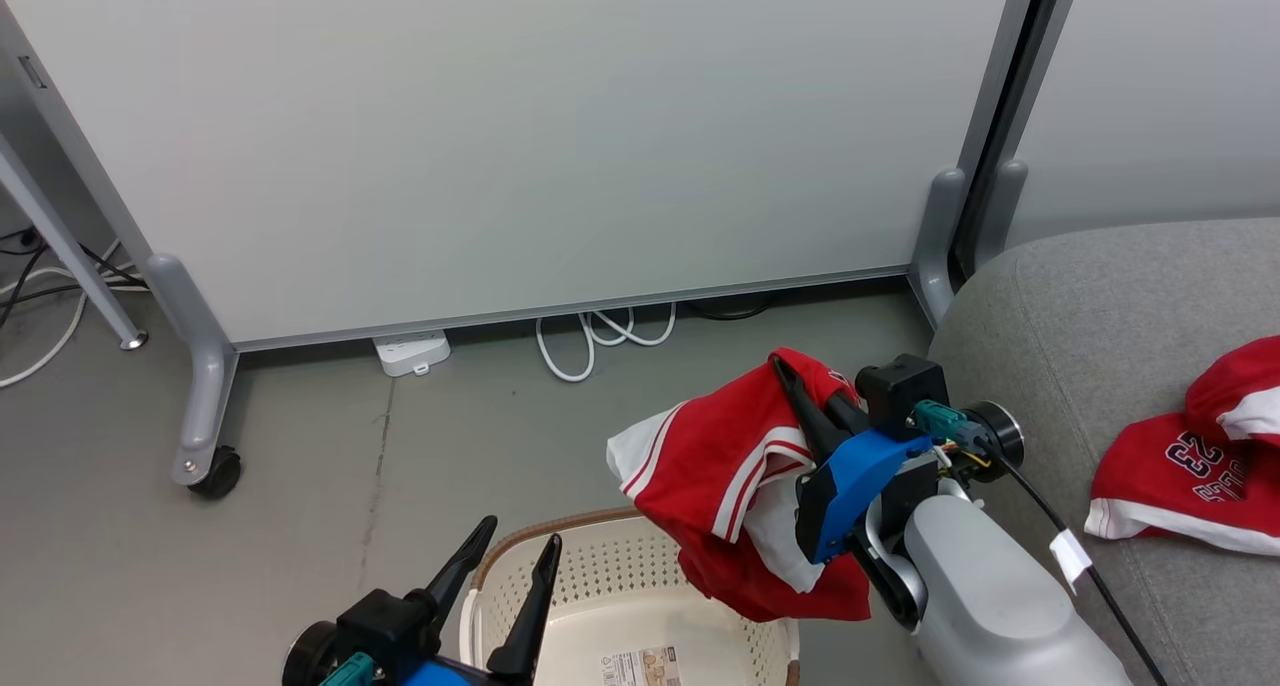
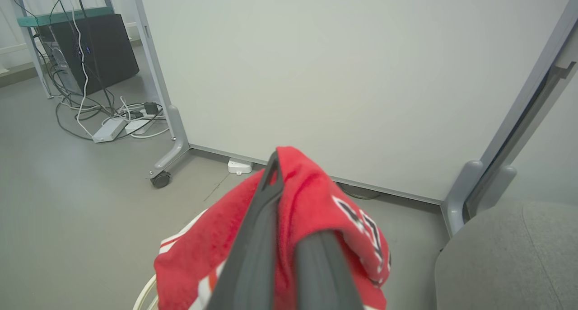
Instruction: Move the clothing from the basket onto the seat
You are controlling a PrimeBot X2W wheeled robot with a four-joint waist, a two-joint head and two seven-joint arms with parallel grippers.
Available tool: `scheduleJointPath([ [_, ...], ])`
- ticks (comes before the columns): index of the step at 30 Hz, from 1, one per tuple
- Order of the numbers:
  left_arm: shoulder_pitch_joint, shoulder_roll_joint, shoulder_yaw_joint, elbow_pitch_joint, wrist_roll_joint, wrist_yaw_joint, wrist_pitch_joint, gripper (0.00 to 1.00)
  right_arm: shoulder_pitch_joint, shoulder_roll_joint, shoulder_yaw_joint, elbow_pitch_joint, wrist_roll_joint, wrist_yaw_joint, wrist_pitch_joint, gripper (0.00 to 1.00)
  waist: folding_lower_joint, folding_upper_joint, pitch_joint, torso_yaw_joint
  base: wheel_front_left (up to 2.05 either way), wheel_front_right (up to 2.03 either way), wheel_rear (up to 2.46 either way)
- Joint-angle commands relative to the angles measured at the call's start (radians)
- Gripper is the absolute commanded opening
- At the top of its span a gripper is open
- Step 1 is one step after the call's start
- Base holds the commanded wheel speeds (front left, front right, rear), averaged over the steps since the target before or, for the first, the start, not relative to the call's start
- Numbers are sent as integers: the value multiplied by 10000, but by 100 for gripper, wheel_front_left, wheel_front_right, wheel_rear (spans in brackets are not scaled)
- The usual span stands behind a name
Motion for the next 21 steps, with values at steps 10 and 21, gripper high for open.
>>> scheduleJointPath([
  [10, 166, -347, 631, 91, 583, -328, -31, 100, 225, -8, -5, -400, -40, -3, 202, 0, 1, 0, 44, -536, 0, 0, 0],
  [21, 166, -564, 918, 81, 928, -430, -31, 100, 180, -8, 6, -584, -166, -5, 326, 0, 1, 0, 102, -2152, 0, 0, 0],
])
